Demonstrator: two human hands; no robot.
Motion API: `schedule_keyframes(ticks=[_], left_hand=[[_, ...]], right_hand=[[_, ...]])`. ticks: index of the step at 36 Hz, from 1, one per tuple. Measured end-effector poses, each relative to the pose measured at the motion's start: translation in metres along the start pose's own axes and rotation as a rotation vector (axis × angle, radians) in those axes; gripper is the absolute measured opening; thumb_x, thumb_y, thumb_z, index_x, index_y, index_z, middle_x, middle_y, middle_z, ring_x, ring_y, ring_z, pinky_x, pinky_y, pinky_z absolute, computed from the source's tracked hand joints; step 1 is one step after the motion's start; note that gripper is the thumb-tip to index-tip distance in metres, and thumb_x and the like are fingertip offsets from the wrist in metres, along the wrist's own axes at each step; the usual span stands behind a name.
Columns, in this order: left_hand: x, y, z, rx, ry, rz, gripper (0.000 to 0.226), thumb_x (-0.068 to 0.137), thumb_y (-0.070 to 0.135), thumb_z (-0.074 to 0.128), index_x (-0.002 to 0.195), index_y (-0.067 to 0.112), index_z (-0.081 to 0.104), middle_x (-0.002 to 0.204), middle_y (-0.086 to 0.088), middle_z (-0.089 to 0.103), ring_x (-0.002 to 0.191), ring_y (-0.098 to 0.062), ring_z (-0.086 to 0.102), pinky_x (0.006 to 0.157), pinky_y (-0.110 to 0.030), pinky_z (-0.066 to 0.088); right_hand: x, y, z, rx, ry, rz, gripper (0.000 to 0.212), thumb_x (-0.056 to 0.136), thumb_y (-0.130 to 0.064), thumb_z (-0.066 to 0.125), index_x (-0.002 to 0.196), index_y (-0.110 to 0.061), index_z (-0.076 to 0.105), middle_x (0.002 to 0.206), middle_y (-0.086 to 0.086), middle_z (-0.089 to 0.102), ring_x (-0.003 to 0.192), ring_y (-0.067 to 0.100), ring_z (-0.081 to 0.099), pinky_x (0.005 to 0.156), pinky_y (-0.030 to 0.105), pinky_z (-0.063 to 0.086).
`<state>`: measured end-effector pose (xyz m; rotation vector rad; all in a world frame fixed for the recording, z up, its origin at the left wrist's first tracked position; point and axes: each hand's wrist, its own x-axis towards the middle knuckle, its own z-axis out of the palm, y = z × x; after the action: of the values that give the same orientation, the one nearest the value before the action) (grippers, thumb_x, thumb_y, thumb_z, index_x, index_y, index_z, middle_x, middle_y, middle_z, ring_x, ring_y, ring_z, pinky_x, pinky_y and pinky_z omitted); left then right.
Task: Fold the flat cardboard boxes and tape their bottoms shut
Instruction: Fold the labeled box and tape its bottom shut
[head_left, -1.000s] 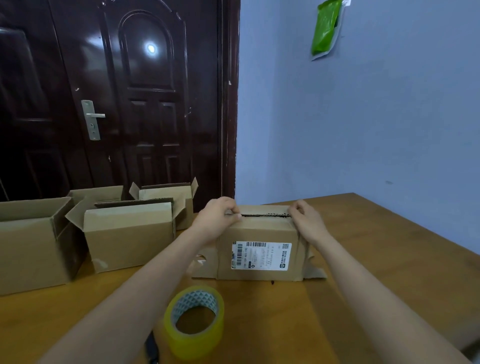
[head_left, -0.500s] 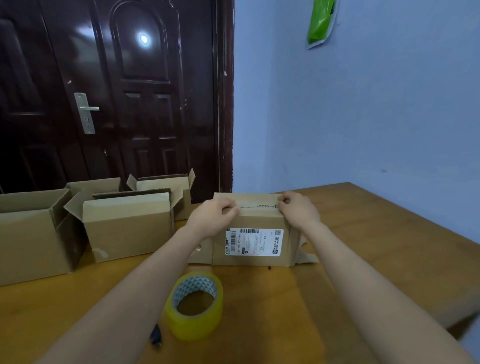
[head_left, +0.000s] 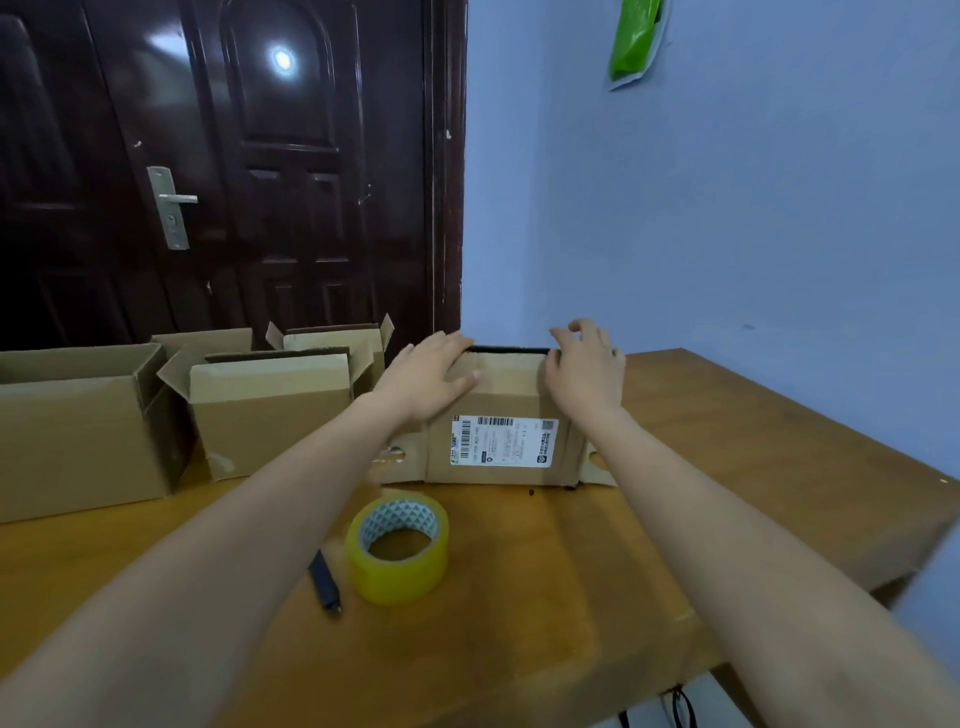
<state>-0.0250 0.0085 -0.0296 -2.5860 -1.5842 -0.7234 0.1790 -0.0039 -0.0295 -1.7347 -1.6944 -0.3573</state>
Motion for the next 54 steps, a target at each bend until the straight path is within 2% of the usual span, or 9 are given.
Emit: schedule_keyframes(ticks=[4,8,15,22,25,32,38,47,54], left_hand=[[-0.023,-0.001,-0.004,0.016,0.255,0.049,0.047,0.095,0.031,0.05,0.139,0.017,0.044,0.147,0.0,0.041,0.137,-0.017,0.033,0.111,-0.037,0.028],[-0.054,-0.01,-0.005,-0.031,0.396,0.0,0.033,0.095,0.022,0.051,0.126,0.013,0.054,0.124,-0.002,0.057,0.116,-0.018,0.049,0.096,-0.036,0.042],[-0.117,-0.048,0.003,-0.507,0.293,-0.266,0.021,0.099,0.025,0.045,0.1,0.013,0.062,0.089,-0.003,0.063,0.083,-0.018,0.059,0.074,-0.033,0.048],[-0.175,-0.073,0.016,-0.819,-0.067,-0.39,0.05,0.089,0.059,0.046,0.109,0.016,0.063,0.108,-0.005,0.066,0.101,-0.015,0.061,0.084,-0.02,0.047],[-0.182,-0.079,0.019,-0.793,-0.213,-0.366,0.069,0.068,0.075,0.056,0.115,0.024,0.06,0.117,0.003,0.064,0.11,-0.009,0.059,0.097,-0.028,0.045],[-0.179,-0.076,0.02,-0.694,-0.269,-0.311,0.021,0.089,0.018,0.063,0.11,0.017,0.066,0.107,0.0,0.068,0.1,-0.01,0.063,0.085,-0.018,0.049],[-0.177,-0.078,0.017,-0.743,-0.249,-0.276,0.028,0.083,0.0,0.065,0.109,0.01,0.066,0.106,-0.01,0.069,0.099,-0.019,0.065,0.089,-0.03,0.053],[-0.175,-0.078,0.025,-0.535,-0.144,-0.257,0.014,0.08,0.008,0.072,0.087,0.019,0.07,0.088,0.0,0.066,0.08,-0.004,0.063,0.077,-0.025,0.054],[-0.171,-0.08,0.021,-0.393,-0.132,-0.233,0.005,0.081,0.021,0.072,0.078,0.023,0.068,0.088,0.002,0.061,0.083,-0.014,0.058,0.081,-0.035,0.053]], right_hand=[[-0.019,-0.012,-0.008,0.119,0.187,-0.166,0.023,0.09,-0.013,0.049,0.107,-0.009,0.064,0.098,0.006,0.048,0.089,0.02,0.046,0.064,0.03,0.041],[-0.05,-0.037,-0.009,0.267,-0.002,-0.395,0.014,0.091,-0.014,0.051,0.088,-0.009,0.064,0.082,-0.004,0.05,0.073,0.013,0.048,0.055,0.016,0.026],[-0.099,-0.069,0.019,0.273,-0.604,-0.64,0.03,0.091,-0.045,0.053,0.104,-0.02,0.064,0.104,-0.009,0.045,0.102,0.011,0.04,0.079,0.028,0.038],[-0.122,-0.076,0.034,0.299,-0.705,-0.673,0.045,0.087,-0.058,0.051,0.108,-0.021,0.066,0.124,-0.001,0.05,0.119,0.015,0.034,0.1,0.041,0.035],[-0.128,-0.078,0.035,0.264,-0.724,-0.702,0.049,0.086,-0.062,0.05,0.11,-0.021,0.065,0.123,0.0,0.05,0.119,0.015,0.033,0.099,0.038,0.032],[-0.135,-0.075,0.045,0.148,-0.766,-0.761,0.052,0.084,-0.064,0.05,0.111,-0.022,0.063,0.114,-0.003,0.058,0.109,0.015,0.042,0.103,0.038,0.025],[-0.131,-0.078,0.042,0.114,-0.775,-0.784,0.05,0.085,-0.062,0.05,0.107,-0.02,0.065,0.109,-0.003,0.063,0.106,0.014,0.048,0.103,0.036,0.024],[-0.125,-0.077,0.039,0.105,-0.748,-0.797,0.047,0.088,-0.06,0.047,0.085,-0.018,0.068,0.082,-0.001,0.065,0.079,0.016,0.057,0.082,0.029,0.038],[-0.112,-0.075,0.024,0.124,-0.741,-0.75,0.041,0.089,-0.053,0.053,0.097,-0.017,0.069,0.094,0.004,0.062,0.088,0.018,0.056,0.071,0.035,0.048]])
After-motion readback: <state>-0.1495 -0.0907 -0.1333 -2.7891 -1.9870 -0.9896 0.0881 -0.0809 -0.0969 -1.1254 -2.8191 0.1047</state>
